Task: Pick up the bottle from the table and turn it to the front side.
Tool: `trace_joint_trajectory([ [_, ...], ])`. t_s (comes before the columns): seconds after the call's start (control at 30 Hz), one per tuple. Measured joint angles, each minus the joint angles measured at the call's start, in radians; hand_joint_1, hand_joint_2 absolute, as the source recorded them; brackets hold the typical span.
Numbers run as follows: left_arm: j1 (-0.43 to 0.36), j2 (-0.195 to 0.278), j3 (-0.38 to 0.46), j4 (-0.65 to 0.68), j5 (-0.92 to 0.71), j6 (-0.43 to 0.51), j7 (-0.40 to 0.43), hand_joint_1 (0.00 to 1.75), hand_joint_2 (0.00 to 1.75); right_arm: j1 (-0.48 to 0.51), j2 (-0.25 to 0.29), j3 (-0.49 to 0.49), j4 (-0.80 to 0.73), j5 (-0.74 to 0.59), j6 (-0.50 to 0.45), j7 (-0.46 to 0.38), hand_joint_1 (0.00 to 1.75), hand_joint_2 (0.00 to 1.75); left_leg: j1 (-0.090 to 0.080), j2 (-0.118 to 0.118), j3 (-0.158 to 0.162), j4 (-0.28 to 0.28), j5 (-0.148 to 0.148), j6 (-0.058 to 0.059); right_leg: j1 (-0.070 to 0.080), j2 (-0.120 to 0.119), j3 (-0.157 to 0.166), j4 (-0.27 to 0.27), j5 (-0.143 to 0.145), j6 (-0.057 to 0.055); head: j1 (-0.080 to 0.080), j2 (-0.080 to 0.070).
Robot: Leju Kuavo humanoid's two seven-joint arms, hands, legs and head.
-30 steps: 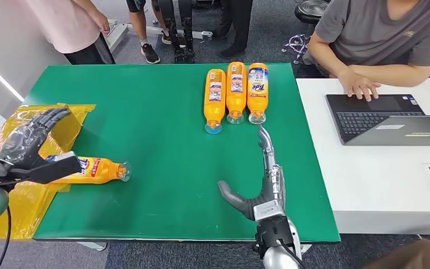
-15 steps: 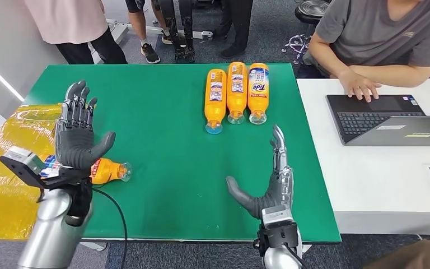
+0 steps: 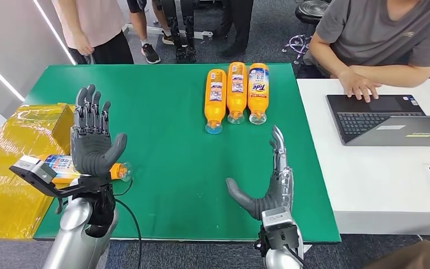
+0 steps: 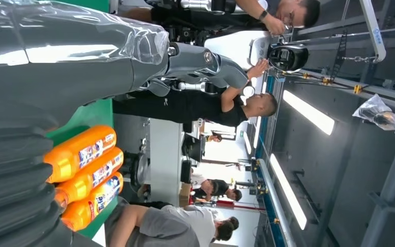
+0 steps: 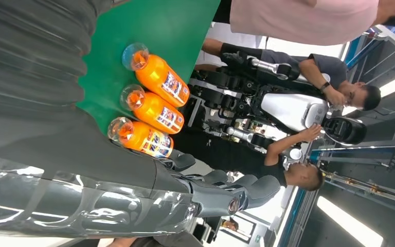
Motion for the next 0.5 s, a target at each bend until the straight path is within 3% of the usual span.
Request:
trace_joint_trajectory([
  [0.23,0.022,-0.028,-0.006,-0.014,0.026,0.029,-0.015,0.00,1.75,0.000,-0.005,0.003,-0.003,-0.005,0.004,-0.002,0.00,1.75,0.000,0.000,0.000,0.000,0.000,0.000,0.000,0.000,0.000,0.000,0.000,0.000,0.000,0.000],
  [0.5,0.148,-0.102,-0.035,-0.065,-0.129,0.194,-0.029,0.00,1.75,0.005,-0.012,0.019,-0.037,0.008,0.028,-0.001,0.00,1.75,0.000,0.000,0.000,0.000,-0.001,0.001,0.000,0.000,0.000,-0.001,-0.001,0.001,0.000,0.000],
])
